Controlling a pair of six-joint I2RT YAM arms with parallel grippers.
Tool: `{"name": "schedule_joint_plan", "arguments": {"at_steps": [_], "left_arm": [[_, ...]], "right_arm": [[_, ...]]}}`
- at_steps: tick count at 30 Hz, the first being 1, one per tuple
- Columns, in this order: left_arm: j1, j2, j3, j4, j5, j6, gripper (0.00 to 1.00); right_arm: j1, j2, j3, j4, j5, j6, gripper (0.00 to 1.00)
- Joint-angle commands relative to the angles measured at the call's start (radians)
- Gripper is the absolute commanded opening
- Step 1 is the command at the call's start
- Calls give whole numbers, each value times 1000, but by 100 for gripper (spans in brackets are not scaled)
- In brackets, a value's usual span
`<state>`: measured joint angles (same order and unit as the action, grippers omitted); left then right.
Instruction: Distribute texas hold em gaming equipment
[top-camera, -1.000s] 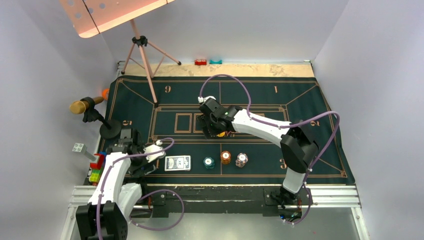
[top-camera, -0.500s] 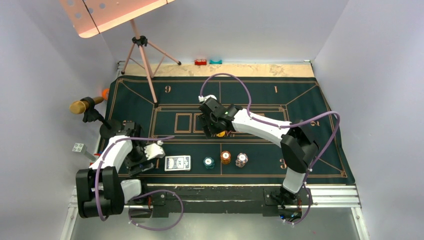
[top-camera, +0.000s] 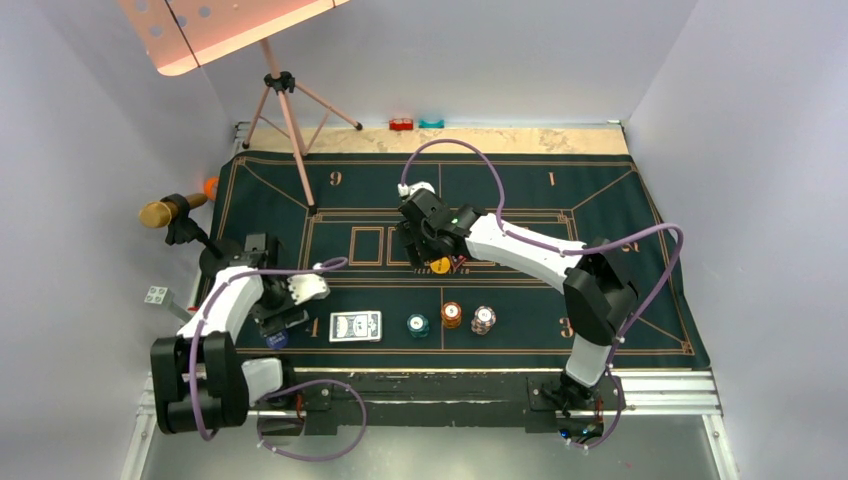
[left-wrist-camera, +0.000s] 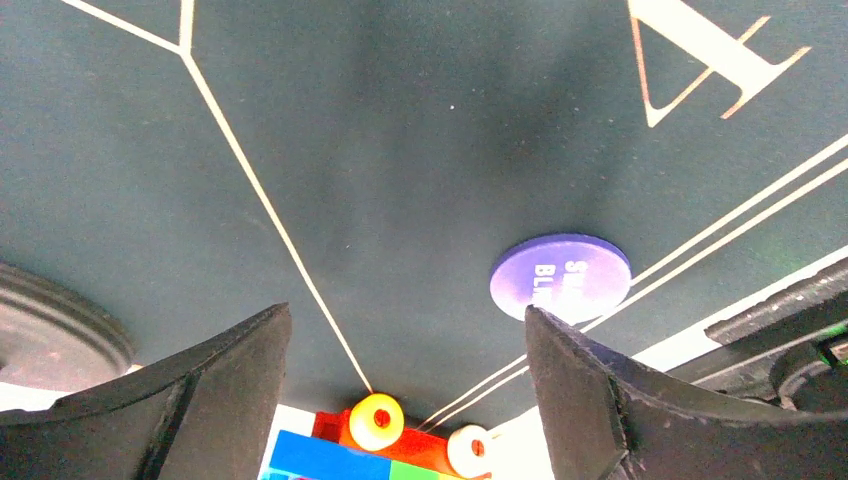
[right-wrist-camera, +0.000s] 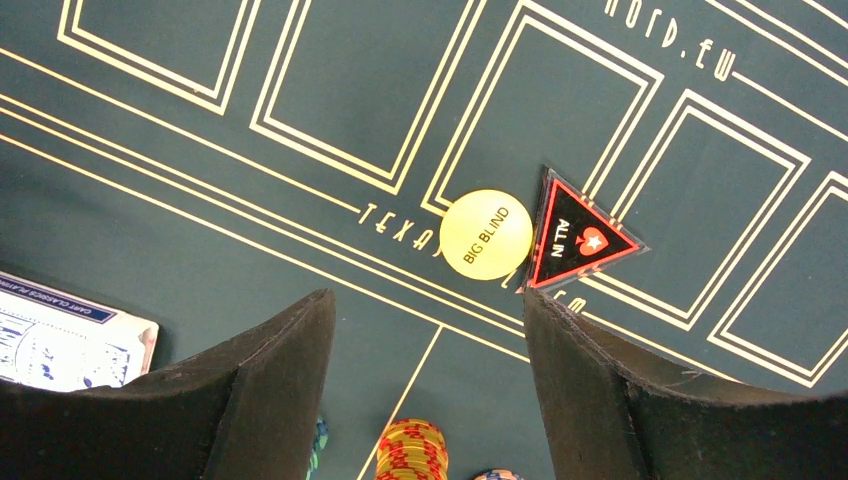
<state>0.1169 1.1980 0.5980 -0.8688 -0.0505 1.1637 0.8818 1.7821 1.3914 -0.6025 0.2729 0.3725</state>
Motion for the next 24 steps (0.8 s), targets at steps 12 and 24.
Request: {"name": "schedule_joint_plan", "arguments": {"at_steps": [12,24], "left_arm": [[7,-137,-49,-123,-3,185,96],[6,-67,-39,-156,8,214,96]], "right_arm": [[-6,-45,11,15,48,1,73],[-6,-38,32,3,57,2,74]]}}
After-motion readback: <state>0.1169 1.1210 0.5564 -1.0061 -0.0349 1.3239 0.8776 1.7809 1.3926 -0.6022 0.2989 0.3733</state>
